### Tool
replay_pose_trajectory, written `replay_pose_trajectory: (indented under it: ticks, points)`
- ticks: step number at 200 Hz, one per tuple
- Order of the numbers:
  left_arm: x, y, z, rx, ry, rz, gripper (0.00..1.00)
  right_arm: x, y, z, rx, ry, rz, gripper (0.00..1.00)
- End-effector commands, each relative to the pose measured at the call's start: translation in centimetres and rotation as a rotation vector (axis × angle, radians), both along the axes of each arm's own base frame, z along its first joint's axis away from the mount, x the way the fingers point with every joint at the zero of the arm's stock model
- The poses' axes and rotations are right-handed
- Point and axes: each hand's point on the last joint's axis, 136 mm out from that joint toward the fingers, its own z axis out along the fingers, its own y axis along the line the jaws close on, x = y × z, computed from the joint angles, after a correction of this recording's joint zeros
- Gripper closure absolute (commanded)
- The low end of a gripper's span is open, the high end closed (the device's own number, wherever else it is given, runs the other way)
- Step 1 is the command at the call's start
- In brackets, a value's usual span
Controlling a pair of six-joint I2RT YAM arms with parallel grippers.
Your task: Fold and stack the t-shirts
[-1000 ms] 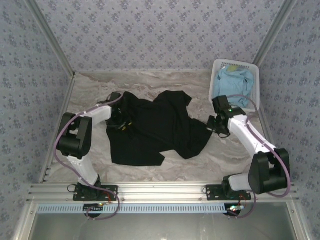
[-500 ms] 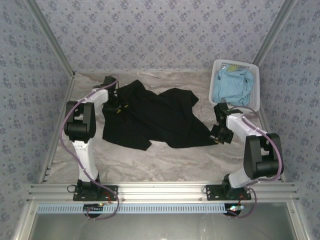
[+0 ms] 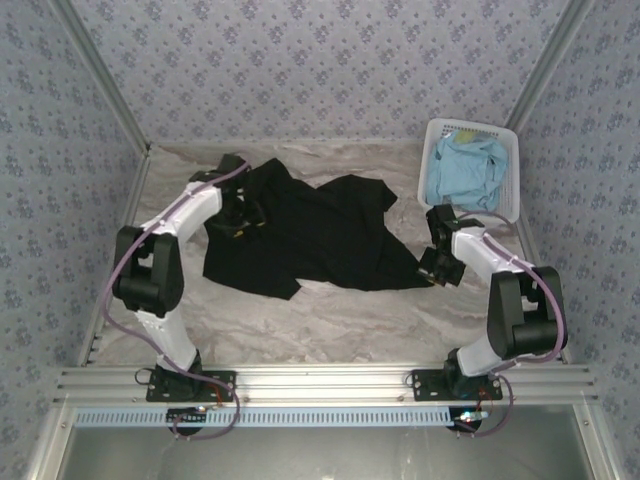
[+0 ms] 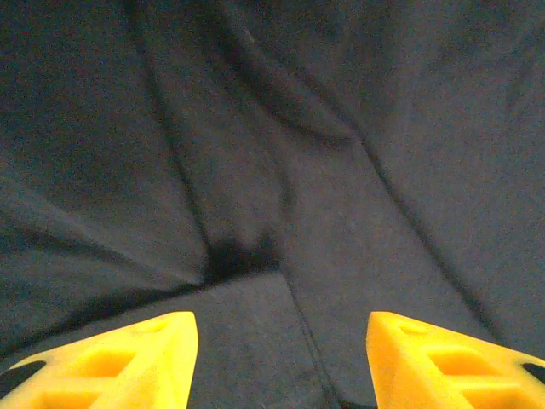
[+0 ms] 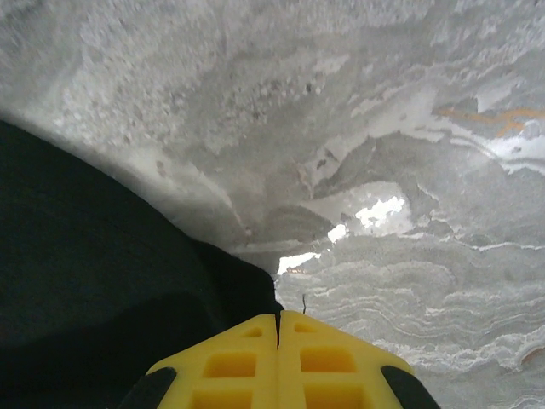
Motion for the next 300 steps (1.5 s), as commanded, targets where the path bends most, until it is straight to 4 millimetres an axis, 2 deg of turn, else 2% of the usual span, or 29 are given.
replay_pose_trajectory:
  ticks: [1,21,54,82,116,138,162,194,214,229,252,272,300]
  points:
    - [-1.2,1.2,-3.3,0.097,0.136,-0.004,0.44,-0.7,0.3,-0.2,0.017,0.002,-0.016,1.0]
    - [-1.2,1.7,-4.0,0.148,0.202,0.016,0.44,-0.5,0.4,-0.1,0.019,-0.009,-0.011,1.0]
    - [-0.4,1.2,-3.3,0.146,0.185,0.058,0.4,-0.2,0.6,0.1,0.021,-0.024,-0.004,1.0]
    - [-0.5,0.5,-4.1,0.153,0.21,0.051,0.4,-0.3,0.7,0.1,0.026,-0.022,0.0,1.0]
    - [-1.4,0.2,-5.0,0.175,0.258,0.032,0.47,-0.4,0.7,0.0,0.028,-0.018,0.002,1.0]
    - [-1.9,0.2,-5.1,0.182,0.272,0.028,0.49,-0.4,0.7,-0.1,0.026,-0.017,0.003,1.0]
    - [-2.1,0.2,-5.2,0.191,0.28,0.025,0.57,-0.4,0.7,-0.1,0.027,-0.021,0.005,1.0]
    - [-2.3,0.7,-4.7,0.226,0.265,0.022,0.83,-0.3,0.8,-0.1,0.027,-0.026,0.009,1.0]
    - [-2.4,1.2,-3.5,0.248,0.23,0.026,0.94,-0.1,1.0,0.1,0.026,-0.031,0.013,1.0]
    - [-2.7,1.8,-2.2,0.268,0.195,0.037,1.0,0.0,1.1,0.3,0.025,-0.038,0.02,1.0]
    - [-3.3,2.8,0.4,0.283,0.127,0.064,1.0,0.7,1.5,1.3,0.031,-0.075,0.032,1.0]
    - [-4.0,3.9,3.2,0.295,0.054,0.101,1.0,1.8,2.2,3.5,0.037,-0.144,0.052,1.0]
    - [-4.6,5.8,8.8,0.3,-0.105,0.209,1.0,4.2,3.5,8.6,0.077,-0.292,0.076,1.0]
